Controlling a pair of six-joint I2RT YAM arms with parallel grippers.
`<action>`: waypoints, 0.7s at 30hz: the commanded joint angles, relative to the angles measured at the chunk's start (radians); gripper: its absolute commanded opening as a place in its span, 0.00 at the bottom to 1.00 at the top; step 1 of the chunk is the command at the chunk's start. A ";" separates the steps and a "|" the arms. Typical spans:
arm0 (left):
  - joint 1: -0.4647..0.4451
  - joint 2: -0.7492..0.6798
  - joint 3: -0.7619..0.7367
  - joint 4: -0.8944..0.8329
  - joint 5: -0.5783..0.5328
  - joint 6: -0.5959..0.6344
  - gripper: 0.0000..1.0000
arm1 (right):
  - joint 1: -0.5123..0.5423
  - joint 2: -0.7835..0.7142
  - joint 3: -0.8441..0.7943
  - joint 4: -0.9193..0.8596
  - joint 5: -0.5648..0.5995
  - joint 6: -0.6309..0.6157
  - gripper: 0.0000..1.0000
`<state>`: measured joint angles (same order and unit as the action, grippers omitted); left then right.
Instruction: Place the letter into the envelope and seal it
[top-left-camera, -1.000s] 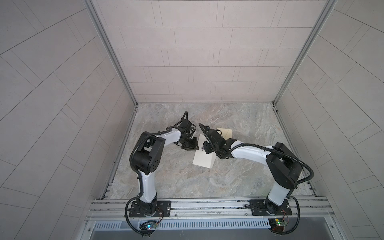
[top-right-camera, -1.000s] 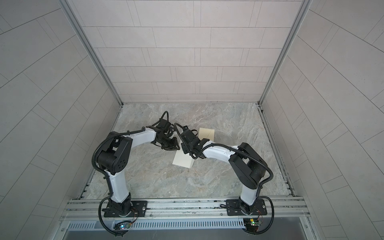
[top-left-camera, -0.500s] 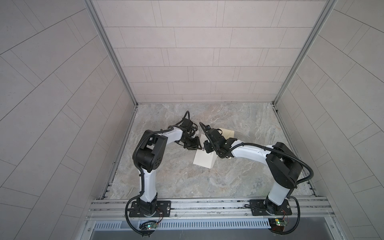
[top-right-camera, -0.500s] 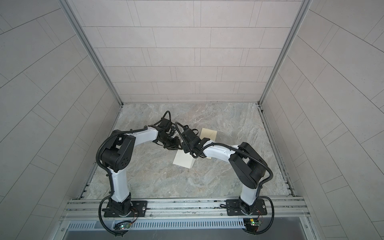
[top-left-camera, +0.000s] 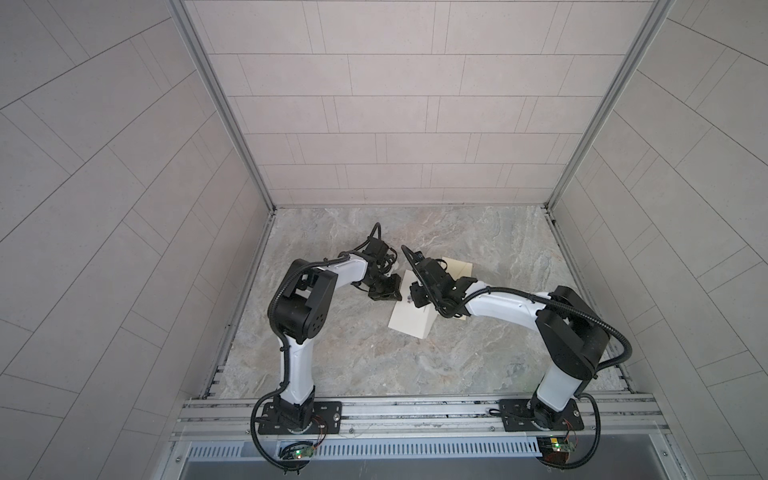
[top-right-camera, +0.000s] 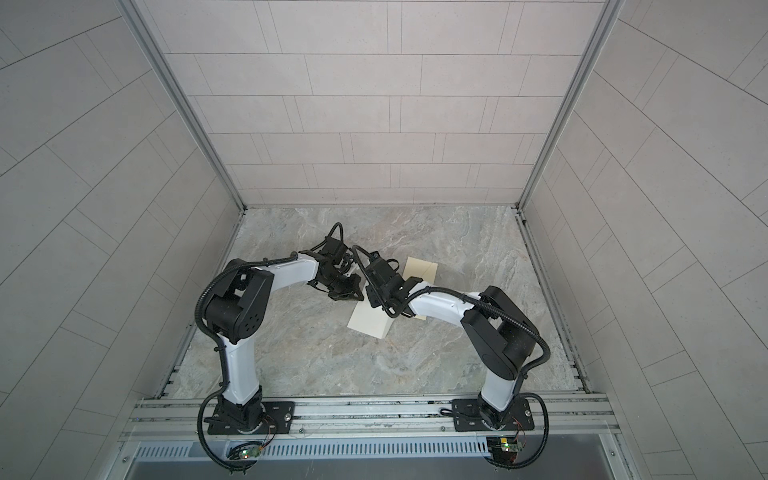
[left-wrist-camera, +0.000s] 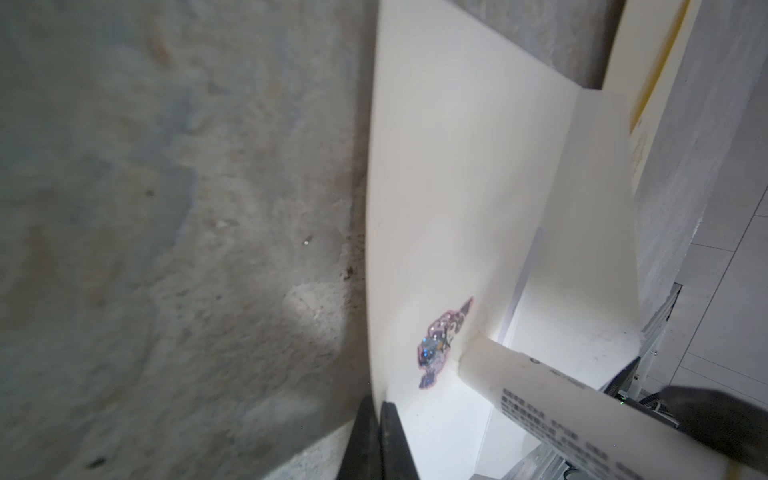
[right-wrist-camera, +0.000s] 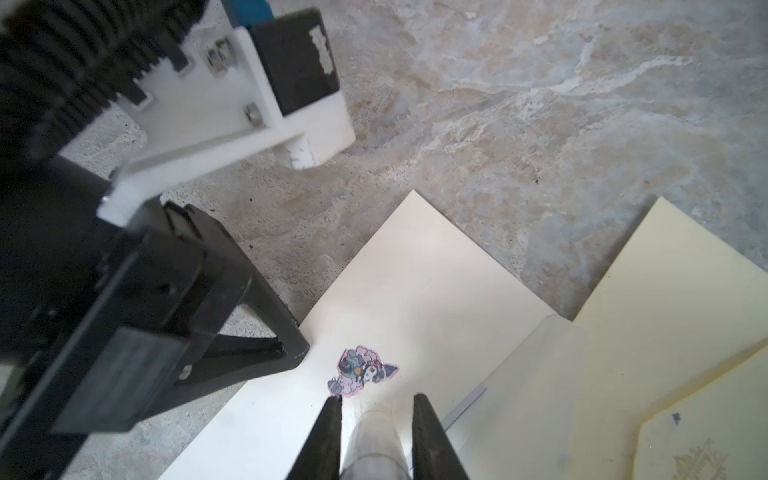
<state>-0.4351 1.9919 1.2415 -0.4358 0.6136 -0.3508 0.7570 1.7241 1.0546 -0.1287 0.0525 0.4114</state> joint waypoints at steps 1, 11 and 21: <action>-0.007 -0.040 -0.002 0.028 -0.067 -0.017 0.00 | 0.005 0.018 -0.069 -0.200 -0.013 -0.003 0.18; -0.022 -0.059 -0.007 0.029 -0.081 -0.006 0.00 | -0.010 0.032 -0.068 -0.200 -0.035 0.005 0.28; -0.025 -0.062 0.001 -0.011 -0.194 -0.025 0.00 | -0.019 0.077 -0.037 -0.233 0.018 0.031 0.00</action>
<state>-0.4568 1.9686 1.2381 -0.4343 0.5255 -0.3676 0.7322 1.7264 1.0595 -0.1406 0.0174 0.4278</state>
